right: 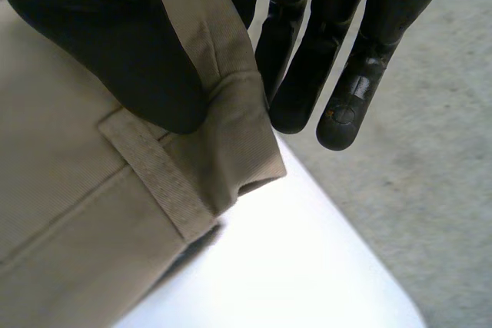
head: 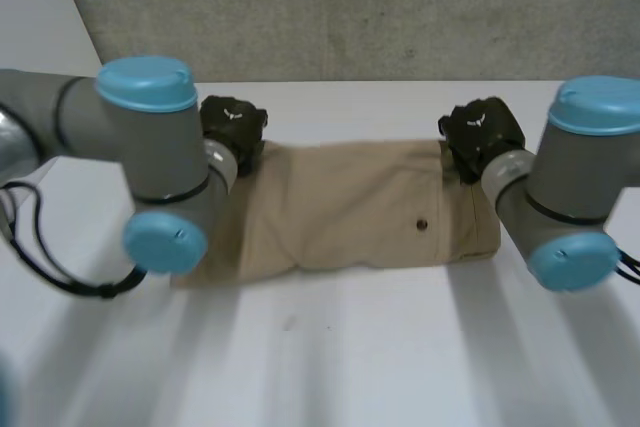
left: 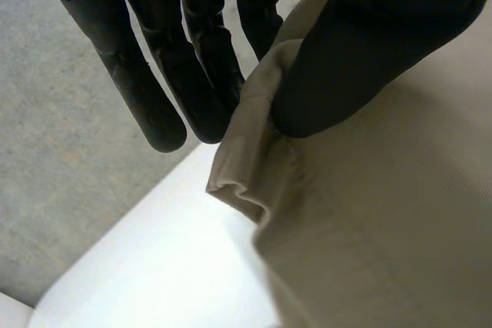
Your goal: Fold the shorts.
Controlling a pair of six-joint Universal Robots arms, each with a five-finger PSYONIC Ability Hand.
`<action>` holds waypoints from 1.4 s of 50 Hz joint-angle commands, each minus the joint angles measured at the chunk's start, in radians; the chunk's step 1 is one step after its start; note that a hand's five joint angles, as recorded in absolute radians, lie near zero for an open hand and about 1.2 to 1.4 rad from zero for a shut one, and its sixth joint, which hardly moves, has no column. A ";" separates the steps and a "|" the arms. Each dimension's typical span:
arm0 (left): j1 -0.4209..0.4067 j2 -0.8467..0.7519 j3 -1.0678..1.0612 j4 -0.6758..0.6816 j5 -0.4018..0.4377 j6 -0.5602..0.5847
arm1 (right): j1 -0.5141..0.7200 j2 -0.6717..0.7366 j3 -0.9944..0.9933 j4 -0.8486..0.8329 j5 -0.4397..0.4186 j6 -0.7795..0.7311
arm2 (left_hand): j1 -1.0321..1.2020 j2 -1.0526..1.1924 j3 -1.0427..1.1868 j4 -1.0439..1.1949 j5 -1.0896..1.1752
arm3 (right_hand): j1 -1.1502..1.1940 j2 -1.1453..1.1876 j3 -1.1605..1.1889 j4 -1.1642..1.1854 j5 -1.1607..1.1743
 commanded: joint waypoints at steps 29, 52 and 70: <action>0.072 -0.255 0.235 0.398 0.165 -0.136 | 0.005 0.083 -0.125 -0.301 -0.034 0.044 | -0.968 -1.020 -1.018 -1.023 -1.003 | -0.824 -1.010 -1.041 -1.018 -0.994; 0.122 0.124 -0.469 0.242 0.167 -0.184 | -0.167 -0.055 0.218 0.029 -0.209 0.231 | -0.905 -0.957 -0.955 -0.960 -0.940 | -0.591 -0.777 -0.808 -0.785 -0.761; 0.132 -0.066 -0.311 0.310 0.055 -0.166 | -0.175 0.094 0.222 -0.141 -0.194 0.216 | -0.697 -0.749 -0.747 -0.752 -0.732 | -0.263 -0.448 -0.479 -0.456 -0.432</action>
